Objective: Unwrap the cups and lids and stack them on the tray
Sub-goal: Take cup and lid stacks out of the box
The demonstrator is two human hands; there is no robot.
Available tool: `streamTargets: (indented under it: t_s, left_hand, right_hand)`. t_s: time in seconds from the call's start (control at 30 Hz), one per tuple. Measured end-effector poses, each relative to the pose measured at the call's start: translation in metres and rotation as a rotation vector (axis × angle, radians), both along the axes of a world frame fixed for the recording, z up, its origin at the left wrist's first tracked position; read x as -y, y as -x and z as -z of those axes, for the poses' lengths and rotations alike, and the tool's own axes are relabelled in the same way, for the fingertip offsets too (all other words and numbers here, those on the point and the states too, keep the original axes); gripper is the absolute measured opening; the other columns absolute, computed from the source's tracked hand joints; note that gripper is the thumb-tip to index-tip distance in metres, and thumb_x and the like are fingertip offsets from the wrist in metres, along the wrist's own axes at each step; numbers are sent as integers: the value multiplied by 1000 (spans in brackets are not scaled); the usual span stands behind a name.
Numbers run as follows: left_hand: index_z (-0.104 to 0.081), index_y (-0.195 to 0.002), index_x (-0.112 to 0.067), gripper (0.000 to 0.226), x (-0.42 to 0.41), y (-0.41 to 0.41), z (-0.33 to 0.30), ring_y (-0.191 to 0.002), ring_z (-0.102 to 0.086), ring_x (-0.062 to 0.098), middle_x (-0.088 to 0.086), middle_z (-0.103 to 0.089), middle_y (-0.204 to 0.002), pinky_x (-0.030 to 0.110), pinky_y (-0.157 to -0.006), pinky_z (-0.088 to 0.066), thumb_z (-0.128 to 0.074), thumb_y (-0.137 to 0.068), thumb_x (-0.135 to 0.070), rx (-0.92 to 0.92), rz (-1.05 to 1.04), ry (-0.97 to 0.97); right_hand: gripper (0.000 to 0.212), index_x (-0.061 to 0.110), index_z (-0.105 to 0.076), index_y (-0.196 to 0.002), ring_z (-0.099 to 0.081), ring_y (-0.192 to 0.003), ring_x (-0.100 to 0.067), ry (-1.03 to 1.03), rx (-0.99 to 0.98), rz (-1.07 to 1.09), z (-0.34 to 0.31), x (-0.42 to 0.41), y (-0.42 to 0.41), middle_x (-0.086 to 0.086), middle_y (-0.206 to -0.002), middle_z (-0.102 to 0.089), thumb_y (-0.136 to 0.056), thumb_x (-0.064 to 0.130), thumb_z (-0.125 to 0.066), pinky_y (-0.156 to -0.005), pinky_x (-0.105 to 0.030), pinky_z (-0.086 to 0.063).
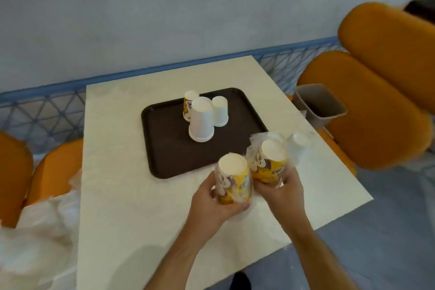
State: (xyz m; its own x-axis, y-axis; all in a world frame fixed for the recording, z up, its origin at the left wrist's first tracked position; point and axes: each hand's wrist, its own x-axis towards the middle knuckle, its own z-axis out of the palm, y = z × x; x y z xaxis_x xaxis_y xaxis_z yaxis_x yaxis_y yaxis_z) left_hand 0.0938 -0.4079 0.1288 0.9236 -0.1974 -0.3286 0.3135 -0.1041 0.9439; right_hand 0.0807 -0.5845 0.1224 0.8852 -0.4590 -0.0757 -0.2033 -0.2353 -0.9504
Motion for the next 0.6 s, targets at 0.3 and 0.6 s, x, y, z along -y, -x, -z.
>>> streamTargets:
  t_s: [0.3,0.6]
  left_hand:
    - [-59,-121,-35,70,134,-10,32,-107,-64,-1,-18,-68,-114,12,-81,-52,-93,-64,-15,151,38,-71]
    - [-56,-132,-22,73,185,-20,65,-116,-56,10,-6,-56,-126,13,-90,-50,-90,-68,-11,189,-94,-239]
  right_hand:
    - [57,30,-62,-119,-61,-99,8,45,-32,140,31,115,15,11,-111,-68,-70,23,-91,-72,-9,-46]
    - [72,34,-51,-136,-61,-105,-7,70,-75,5,46,156,-4,15,-120,-64,-75,34,-88,-94,-25,-48]
